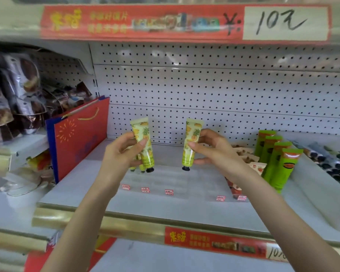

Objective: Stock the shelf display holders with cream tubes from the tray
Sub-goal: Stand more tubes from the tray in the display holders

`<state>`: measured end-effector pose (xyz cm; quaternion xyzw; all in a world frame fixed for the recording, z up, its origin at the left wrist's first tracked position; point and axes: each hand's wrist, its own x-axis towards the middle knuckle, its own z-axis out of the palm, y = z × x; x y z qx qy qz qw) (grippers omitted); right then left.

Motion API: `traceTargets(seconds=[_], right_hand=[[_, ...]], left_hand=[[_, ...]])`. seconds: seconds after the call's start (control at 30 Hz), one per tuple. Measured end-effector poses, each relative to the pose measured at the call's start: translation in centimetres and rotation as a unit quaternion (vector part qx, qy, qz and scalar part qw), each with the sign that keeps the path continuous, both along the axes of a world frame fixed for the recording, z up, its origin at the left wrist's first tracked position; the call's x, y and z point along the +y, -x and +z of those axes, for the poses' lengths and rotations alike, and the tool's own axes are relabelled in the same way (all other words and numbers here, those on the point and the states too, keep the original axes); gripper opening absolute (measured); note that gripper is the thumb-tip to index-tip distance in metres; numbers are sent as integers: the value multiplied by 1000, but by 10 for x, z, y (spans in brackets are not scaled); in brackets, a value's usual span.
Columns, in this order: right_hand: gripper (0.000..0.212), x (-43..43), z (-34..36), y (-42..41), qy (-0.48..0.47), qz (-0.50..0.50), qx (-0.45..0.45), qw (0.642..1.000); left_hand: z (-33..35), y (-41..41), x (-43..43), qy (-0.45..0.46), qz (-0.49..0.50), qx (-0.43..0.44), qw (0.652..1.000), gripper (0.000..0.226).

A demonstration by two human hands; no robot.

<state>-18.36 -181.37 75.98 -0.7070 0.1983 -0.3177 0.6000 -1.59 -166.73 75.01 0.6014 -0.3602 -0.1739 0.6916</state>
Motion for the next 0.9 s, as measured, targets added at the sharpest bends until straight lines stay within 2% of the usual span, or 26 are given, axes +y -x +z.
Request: traceTargets(seconds=[0.1, 0.2, 0.67, 0.9], right_hand=[[14, -3, -7, -12, -7, 6, 9, 1000], [16, -3, -14, -23, -13, 3, 19, 1000], [17, 34, -33, -115, 5, -70, 6, 998], [15, 50, -59, -149, 11, -136, 14, 991]], left_hand=[[-7, -12, 1, -9, 5, 1, 1000, 21], [-10, -25, 4, -6, 11, 7, 1000, 23], [-18, -124, 30, -16, -24, 14, 1000, 22], [-30, -152, 36, -9, -67, 34, 997, 10]])
